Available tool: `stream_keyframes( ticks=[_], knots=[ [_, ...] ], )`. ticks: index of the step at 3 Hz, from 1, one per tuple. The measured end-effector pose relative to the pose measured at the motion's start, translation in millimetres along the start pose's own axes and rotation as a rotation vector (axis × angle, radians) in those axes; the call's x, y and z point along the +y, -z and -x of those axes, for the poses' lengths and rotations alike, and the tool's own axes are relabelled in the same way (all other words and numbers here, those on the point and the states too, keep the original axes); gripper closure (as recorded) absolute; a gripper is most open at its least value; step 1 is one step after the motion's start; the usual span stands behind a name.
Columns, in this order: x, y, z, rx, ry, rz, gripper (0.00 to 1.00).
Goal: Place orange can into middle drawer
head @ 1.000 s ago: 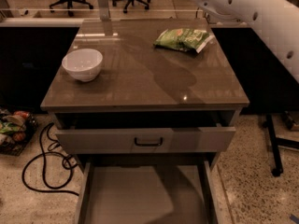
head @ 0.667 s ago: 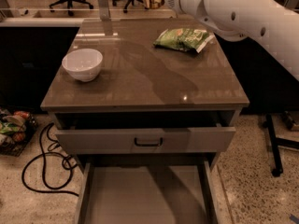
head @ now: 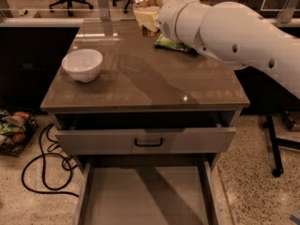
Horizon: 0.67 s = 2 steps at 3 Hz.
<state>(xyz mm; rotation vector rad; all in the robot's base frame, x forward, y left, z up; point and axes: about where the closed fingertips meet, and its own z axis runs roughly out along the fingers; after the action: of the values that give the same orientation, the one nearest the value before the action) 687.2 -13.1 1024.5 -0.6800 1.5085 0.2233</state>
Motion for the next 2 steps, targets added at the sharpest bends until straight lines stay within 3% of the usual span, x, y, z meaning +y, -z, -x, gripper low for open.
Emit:
stream_keyframes(
  ticks=[1,2],
  knots=[
    [4.1,3.0,1.4,-0.003,-0.014,0.041,1.00],
    [28.4,34.2,12.1,0.001,0.018,0.130,1.00]
  ],
)
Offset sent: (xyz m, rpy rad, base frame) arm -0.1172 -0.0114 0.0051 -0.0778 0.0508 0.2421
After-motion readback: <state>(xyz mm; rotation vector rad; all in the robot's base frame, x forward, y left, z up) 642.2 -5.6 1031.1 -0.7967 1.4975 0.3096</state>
